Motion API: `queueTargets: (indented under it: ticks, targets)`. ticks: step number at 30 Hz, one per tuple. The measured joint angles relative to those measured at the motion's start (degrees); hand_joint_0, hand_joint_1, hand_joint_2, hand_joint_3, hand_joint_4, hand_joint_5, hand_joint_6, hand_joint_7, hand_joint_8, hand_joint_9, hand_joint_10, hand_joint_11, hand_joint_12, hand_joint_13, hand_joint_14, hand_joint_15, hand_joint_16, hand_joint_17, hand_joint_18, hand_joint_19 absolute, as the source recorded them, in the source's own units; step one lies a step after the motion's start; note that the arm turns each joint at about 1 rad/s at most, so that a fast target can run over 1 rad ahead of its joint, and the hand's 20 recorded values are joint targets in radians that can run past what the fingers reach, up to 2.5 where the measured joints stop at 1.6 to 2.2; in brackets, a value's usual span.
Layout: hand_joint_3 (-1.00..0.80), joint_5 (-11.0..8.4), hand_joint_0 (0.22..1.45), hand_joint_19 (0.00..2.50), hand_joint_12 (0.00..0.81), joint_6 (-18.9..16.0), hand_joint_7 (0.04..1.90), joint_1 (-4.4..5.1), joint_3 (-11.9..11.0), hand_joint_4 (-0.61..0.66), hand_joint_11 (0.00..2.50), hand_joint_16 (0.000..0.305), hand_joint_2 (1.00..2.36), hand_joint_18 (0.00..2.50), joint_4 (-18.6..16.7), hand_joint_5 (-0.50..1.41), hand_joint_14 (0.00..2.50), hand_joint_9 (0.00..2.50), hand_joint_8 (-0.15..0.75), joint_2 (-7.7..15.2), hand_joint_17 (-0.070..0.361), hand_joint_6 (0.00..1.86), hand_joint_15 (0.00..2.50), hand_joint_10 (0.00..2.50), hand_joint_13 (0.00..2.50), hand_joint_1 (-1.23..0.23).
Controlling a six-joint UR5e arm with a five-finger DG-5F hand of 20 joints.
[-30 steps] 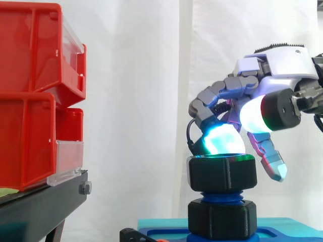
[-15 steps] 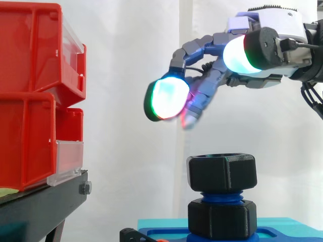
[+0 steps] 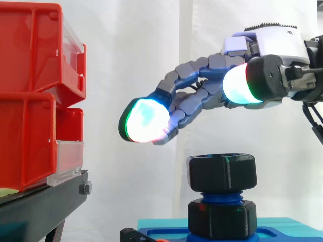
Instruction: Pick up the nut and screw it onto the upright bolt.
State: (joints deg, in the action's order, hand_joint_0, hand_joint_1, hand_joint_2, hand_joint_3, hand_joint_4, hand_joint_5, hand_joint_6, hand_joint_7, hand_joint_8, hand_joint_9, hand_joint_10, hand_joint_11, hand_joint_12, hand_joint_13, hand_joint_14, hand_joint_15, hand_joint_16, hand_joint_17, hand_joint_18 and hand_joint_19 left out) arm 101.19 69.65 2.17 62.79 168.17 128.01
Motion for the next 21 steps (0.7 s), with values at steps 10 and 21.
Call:
queueTargets:
  ticks: [10,21]
  targets:
    - [-0.50,-0.94,0.44,0.00,0.300,0.0,0.69,1.35,0.7,0.17,0.00,0.035,1.00,0.00,2.6,-0.16,0.00,0.44,0.206,0.0,0.078,0.50,0.00,0.00,0.19,-0.32]
    - [-0.50,-1.30,0.45,0.00,0.296,-1.4,0.74,1.45,3.2,0.20,0.00,0.033,1.00,0.00,-1.0,-0.15,0.00,0.46,0.215,0.0,0.074,0.50,0.00,0.00,0.22,-0.32]
